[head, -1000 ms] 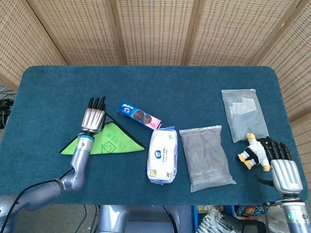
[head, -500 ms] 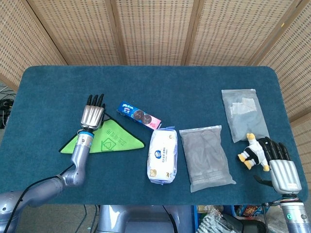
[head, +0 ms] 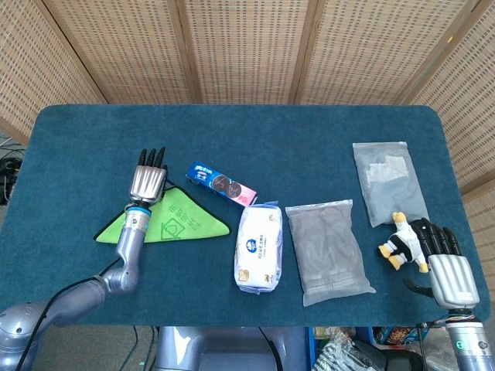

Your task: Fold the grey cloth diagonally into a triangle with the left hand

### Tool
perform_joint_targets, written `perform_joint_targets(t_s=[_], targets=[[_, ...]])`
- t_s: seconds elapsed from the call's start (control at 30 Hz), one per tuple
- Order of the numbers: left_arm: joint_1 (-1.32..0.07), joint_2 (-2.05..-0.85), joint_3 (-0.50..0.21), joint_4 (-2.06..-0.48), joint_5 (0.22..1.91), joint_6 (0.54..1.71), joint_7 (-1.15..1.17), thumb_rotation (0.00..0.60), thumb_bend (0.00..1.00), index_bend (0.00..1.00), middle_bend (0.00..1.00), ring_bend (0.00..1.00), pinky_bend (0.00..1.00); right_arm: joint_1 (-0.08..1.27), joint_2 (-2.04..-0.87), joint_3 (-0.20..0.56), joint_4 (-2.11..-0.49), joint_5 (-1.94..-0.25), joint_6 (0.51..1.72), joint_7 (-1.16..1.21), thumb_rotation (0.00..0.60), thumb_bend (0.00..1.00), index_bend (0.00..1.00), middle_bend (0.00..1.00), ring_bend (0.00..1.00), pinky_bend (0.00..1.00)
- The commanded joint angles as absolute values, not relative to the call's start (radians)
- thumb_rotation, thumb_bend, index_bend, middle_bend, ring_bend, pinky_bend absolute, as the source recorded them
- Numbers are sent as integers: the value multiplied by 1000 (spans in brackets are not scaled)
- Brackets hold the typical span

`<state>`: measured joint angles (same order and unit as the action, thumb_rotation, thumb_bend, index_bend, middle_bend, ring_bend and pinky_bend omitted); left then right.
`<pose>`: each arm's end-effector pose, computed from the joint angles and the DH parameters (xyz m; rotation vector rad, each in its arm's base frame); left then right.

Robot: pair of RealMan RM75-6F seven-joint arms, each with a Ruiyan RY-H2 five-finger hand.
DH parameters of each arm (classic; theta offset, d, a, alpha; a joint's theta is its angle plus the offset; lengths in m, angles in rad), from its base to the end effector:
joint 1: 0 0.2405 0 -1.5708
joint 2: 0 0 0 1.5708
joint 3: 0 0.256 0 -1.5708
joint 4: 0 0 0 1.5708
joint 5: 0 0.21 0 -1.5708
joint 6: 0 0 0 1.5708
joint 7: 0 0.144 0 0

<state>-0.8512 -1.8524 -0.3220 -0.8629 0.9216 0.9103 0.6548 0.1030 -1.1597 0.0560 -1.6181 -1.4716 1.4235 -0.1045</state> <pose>-0.1837 0.4273 -0.0373 -1.6294 -0.6888 -0.5767 -0.3092 -0.1873 0.1394 1.4270 -0.9030 0.8315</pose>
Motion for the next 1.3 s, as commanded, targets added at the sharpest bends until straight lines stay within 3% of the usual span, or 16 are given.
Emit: perform_joint_targets(t_s=[0.03, 0.2, 0.33, 0.6, 0.73, 0.87, 0.97, 1.3], targets=[[-852, -1855, -325, -858, 901, 901, 667, 600, 519, 376, 0, 0, 0, 103, -1158, 54, -1621, -1477, 1425, -104, 600, 0, 0, 0, 0, 0], [-853, -1865, -320, -848, 900, 925, 681, 600, 519, 104, 0, 0, 0, 101, -1157, 51, -1623, -1489, 1433, -95, 600, 0, 0, 0, 0, 0], [-855, -1869, -325, -841, 893, 937, 688, 600, 519, 6, 0, 0, 0, 101, -1156, 49, -1623, -1492, 1433, -95, 600, 0, 0, 0, 0, 0], [-854, -1866, -330, -851, 911, 981, 669, 600, 470, 0, 0, 0, 0, 101, -1154, 46, -1628, -1495, 1431, -98, 600, 0, 0, 0, 0, 0], [-850, -1864, -327, -856, 913, 986, 671, 600, 395, 0, 0, 0, 0, 100, -1151, 45, -1632, -1503, 1437, -97, 600, 0, 0, 0, 0, 0], [-847, -1863, -324, -862, 904, 988, 687, 600, 243, 0, 0, 0, 0, 99, -1150, 43, -1634, -1508, 1441, -96, 600, 0, 0, 0, 0, 0], [-845, -1861, -324, -870, 890, 984, 705, 600, 201, 0, 0, 0, 0, 99, -1150, 42, -1634, -1514, 1442, -95, 600, 0, 0, 0, 0, 0], [-831, -1835, -320, -921, 882, 987, 708, 600, 180, 0, 0, 0, 0, 99, -1150, 40, -1632, -1517, 1443, -94, 600, 0, 0, 0, 0, 0]])
